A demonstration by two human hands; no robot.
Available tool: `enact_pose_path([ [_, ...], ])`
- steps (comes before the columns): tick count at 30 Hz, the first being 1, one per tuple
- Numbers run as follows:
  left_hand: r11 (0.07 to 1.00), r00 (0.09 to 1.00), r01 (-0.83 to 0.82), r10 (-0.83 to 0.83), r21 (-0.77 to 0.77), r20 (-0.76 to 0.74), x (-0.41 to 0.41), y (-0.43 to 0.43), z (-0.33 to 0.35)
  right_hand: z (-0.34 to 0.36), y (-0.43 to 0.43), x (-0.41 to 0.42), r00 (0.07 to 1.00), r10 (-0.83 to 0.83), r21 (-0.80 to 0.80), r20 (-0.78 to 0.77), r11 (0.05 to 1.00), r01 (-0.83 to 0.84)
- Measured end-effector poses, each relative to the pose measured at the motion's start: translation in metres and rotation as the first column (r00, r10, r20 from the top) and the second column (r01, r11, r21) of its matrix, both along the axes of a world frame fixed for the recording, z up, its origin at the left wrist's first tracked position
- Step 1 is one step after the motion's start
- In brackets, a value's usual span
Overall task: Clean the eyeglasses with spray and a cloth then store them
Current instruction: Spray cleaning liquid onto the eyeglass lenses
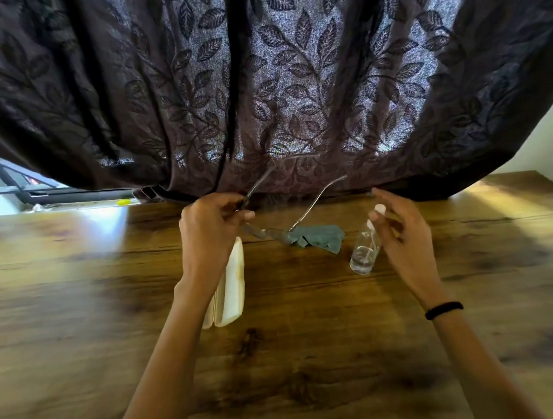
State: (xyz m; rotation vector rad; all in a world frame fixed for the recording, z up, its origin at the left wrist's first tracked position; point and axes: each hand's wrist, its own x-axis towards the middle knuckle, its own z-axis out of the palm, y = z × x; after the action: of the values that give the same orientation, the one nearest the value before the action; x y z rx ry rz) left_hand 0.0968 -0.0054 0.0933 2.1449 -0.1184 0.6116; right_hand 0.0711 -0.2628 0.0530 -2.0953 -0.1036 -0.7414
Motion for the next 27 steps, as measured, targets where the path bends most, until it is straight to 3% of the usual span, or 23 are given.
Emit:
enact_pose_path([
  [7, 0.979, 0.992, 0.028, -0.052, -0.203, -0.117, 0.002, -0.005, -0.017, -0.031, 0.008, -0.008, 0.992, 0.049, 0.021, -0.116, 0.999, -0.047],
  [12, 0.969, 0.995, 0.040, -0.062, -0.243, -0.084, 0.000, -0.013, -0.021, -0.031, 0.016, -0.010, 0.988, 0.075, 0.041, -0.135, 0.997, -0.070],
  [17, 0.963, 0.997, 0.063, -0.070, -0.264, -0.016, 0.001, -0.019, -0.034, -0.013, 0.033, -0.017, 0.965, 0.239, 0.099, -0.105, 0.968, -0.229],
  [23, 0.974, 0.990, 0.120, -0.102, -0.190, 0.102, -0.002, -0.020, -0.044, 0.006, 0.052, -0.010, 0.927, 0.339, -0.053, -0.160, 0.935, -0.351],
  [27, 0.993, 0.977, 0.108, -0.096, -0.056, 0.190, -0.003, -0.020, -0.044, 0.011, 0.062, -0.007, 0.891, 0.396, -0.099, -0.221, 0.900, -0.425],
])
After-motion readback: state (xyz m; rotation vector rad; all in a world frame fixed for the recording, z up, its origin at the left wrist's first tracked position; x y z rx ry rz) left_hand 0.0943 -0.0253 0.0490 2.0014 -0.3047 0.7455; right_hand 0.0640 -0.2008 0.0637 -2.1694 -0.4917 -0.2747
